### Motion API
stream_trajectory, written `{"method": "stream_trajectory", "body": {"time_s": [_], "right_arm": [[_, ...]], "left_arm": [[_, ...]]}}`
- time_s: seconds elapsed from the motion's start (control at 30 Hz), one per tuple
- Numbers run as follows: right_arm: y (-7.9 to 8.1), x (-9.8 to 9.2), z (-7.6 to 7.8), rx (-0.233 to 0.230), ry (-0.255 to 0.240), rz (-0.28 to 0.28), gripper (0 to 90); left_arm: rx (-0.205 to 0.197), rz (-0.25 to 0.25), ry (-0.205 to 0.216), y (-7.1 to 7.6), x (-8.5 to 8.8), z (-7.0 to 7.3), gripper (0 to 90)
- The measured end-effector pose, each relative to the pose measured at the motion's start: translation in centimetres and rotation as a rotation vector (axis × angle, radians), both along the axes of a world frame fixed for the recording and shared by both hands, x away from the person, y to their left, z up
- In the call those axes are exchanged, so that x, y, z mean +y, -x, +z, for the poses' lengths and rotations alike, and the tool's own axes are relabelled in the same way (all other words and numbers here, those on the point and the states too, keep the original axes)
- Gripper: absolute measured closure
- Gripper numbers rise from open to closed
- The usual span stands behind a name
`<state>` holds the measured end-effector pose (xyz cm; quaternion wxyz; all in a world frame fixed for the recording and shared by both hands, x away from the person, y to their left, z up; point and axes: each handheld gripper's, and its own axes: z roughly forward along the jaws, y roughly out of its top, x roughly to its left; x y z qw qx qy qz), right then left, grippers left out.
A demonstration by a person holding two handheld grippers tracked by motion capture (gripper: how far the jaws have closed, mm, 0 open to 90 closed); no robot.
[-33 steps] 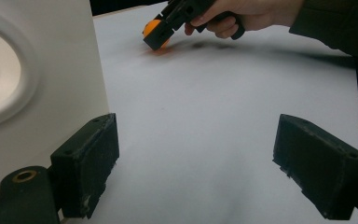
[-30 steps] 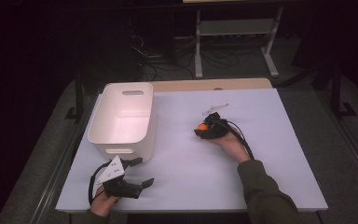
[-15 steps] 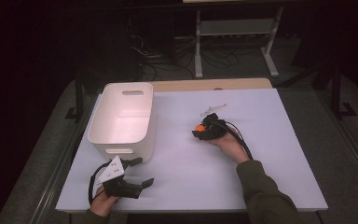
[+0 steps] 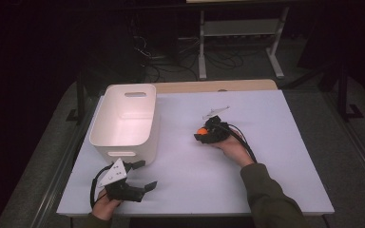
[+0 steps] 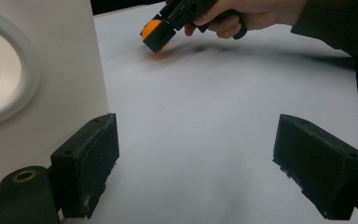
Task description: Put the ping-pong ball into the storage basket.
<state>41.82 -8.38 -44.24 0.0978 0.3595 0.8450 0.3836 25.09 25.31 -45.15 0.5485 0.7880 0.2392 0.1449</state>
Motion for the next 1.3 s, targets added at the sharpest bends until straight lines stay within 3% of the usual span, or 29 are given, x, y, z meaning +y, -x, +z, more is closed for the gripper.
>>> {"method": "stream_trajectory", "body": {"time_s": [1.3], "right_arm": [[1.5, 3.3, 0.2, 0.004, 0.006, 0.114, 49.8]], "left_arm": [[-0.004, -0.002, -0.002, 0.1, 0.0, 0.0, 14.1]]}}
